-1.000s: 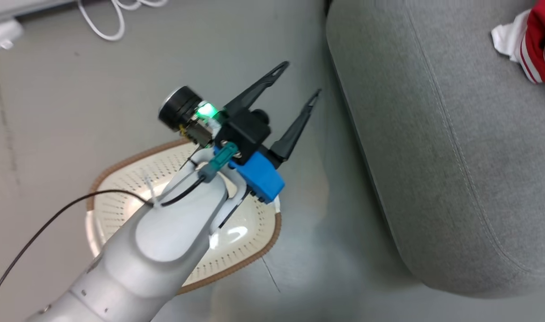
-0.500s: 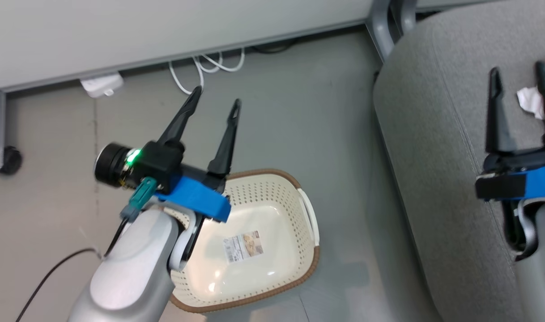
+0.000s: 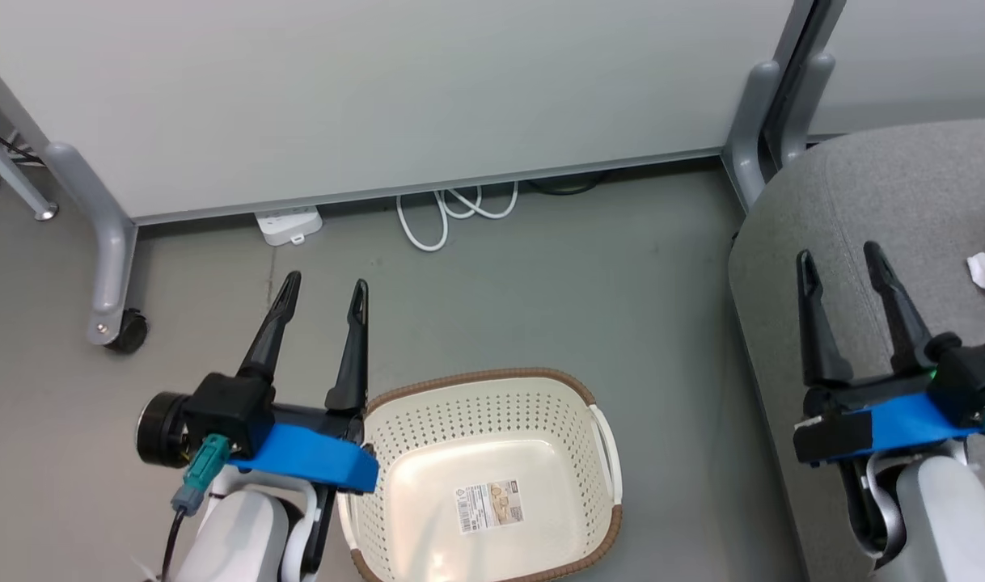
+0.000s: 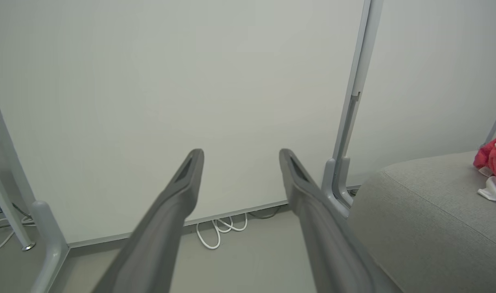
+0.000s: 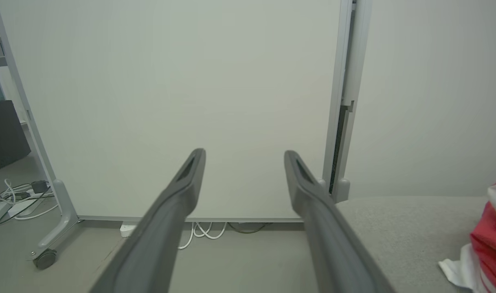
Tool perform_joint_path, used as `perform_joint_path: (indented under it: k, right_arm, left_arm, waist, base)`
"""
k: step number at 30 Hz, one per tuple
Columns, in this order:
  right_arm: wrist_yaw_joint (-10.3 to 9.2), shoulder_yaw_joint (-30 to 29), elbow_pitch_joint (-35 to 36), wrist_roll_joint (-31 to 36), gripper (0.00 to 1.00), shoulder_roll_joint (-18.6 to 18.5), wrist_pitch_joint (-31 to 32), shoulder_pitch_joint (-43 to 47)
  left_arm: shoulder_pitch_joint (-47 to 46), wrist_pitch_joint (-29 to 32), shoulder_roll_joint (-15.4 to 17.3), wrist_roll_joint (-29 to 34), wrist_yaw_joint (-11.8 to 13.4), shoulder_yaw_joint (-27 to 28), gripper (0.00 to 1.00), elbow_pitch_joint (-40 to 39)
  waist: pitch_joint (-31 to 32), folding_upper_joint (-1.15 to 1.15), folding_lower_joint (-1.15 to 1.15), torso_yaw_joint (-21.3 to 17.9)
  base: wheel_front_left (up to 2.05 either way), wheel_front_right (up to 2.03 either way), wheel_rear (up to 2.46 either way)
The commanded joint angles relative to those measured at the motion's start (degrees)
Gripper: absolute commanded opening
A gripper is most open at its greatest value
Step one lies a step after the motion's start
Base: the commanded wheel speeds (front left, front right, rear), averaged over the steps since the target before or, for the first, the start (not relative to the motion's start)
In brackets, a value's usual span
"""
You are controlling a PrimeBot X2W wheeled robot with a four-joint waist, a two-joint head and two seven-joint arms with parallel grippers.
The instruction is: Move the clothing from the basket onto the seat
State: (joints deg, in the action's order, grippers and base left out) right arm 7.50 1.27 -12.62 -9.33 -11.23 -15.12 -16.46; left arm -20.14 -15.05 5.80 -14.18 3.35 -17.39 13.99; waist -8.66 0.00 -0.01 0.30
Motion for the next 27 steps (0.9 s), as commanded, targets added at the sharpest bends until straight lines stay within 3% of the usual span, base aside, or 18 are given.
perform_joint_path:
  k: [1, 13, 27]
  right_arm:
    - [-0.02, 0.13, -0.24, -0.46, 1.0, 0.46, -0.04, 1.36]
    - [-0.02, 0.98, -0.8, -0.55, 1.0, 3.44, -0.04, 9.82]
    - [-0.02, -0.14, -1.34, -0.85, 1.0, 5.92, -0.03, 15.89]
  left_arm:
    - [1.38, -0.19, -0.11, 0.42, -0.43, 0.6, 1.0, -0.3]
    - [10.08, -0.19, -2.18, 3.44, -4.45, 6.54, 1.0, -0.62]
    - [15.54, -0.19, -2.84, 3.99, -6.03, 9.63, 1.0, -1.27]
  waist:
    - [1.35, 0.0, 0.01, 0.96]
    - [6.84, 0.0, 0.01, 1.99]
    - [9.56, 0.0, 0.01, 2.16]
  base:
    - [0.0, 0.0, 0.0]
    - [0.0, 0.0, 0.0]
    - [0.0, 0.0, 0.0]
